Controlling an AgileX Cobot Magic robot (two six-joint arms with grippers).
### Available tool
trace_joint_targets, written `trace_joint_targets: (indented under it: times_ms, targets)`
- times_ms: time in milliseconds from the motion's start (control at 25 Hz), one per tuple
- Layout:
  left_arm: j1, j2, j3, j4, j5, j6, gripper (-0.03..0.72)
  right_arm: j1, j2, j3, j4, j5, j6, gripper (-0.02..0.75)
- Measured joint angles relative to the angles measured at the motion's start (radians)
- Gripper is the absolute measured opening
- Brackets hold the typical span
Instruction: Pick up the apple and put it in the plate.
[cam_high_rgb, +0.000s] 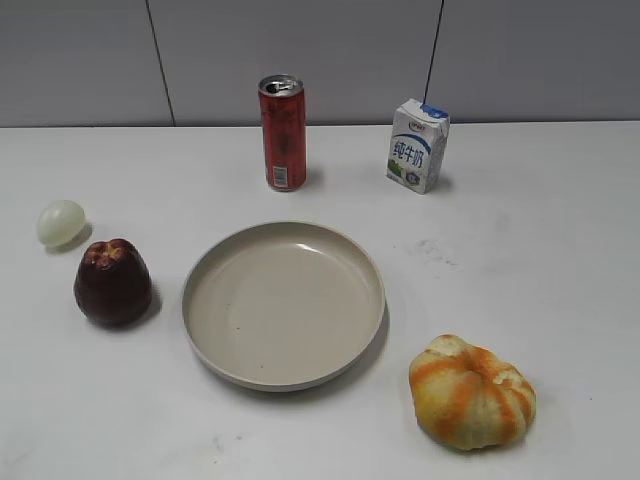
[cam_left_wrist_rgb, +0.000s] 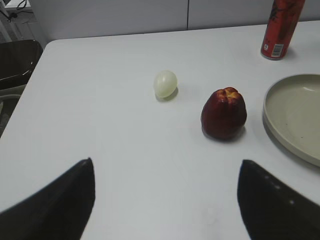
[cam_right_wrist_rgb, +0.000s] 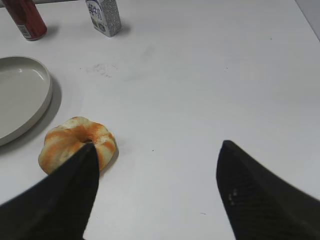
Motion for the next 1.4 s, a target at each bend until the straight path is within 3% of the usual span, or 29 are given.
trace_joint_targets:
  times_ms: [800,1120,1240,1400]
  targets:
    - [0.000,0.035,-0.017,0.000,-0.037,0.000,0.663,0.000,0.000,0.000,0.000,0.000,0.000,0.585]
    - [0.000,0.443,-0.034,-0.014,-0.405,0.000,0.657,0.000,0.000,0.000,0.000,0.000,0.000,0.585]
    - [-0.002,0.679,-0.084,-0.077,-0.437,0.004,0.676,0.000,0.000,0.000,0.000,0.000,0.000,0.585]
    - [-0.036,0.983,-0.221,-0.172,-0.390,0.098,0.691,0.000,0.000,0.000,0.000,0.000,0.000,0.585]
